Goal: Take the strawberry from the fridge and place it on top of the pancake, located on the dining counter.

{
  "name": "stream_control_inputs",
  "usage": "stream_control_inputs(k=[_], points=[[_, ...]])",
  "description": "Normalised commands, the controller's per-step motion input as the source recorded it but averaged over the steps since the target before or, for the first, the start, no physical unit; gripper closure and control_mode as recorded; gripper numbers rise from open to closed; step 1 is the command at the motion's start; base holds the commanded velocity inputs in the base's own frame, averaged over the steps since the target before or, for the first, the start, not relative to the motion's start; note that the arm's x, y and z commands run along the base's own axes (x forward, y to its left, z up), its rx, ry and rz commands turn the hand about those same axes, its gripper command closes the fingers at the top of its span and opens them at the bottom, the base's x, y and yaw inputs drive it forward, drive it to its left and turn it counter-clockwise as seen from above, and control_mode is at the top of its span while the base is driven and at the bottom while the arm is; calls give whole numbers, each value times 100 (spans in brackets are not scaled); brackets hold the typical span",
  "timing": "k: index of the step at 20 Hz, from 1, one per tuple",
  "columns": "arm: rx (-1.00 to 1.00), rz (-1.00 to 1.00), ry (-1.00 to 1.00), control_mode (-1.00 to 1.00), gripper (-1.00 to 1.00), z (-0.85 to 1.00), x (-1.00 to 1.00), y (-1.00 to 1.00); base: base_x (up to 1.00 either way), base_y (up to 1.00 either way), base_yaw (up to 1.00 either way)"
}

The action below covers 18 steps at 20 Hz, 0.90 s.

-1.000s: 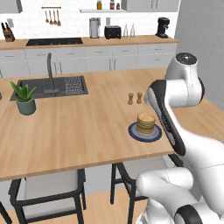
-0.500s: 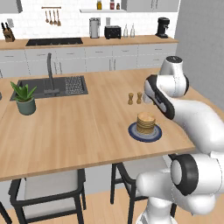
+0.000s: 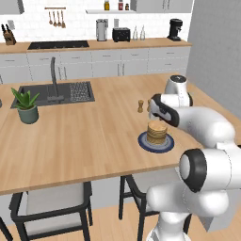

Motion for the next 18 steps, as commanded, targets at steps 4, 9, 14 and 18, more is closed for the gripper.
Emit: stream_control_inputs(k=[4,9,14,18], points=[[-3,0,-8,-100,100,-61,37,0,0,0,0],[-1,0,-7,-100,100,-38,62,0,0,0,0],[0,0,0,-100,100,-24,48,-2,0,0,0],[0,0,4,-100,100,-18,16,-3,0,0,0]])
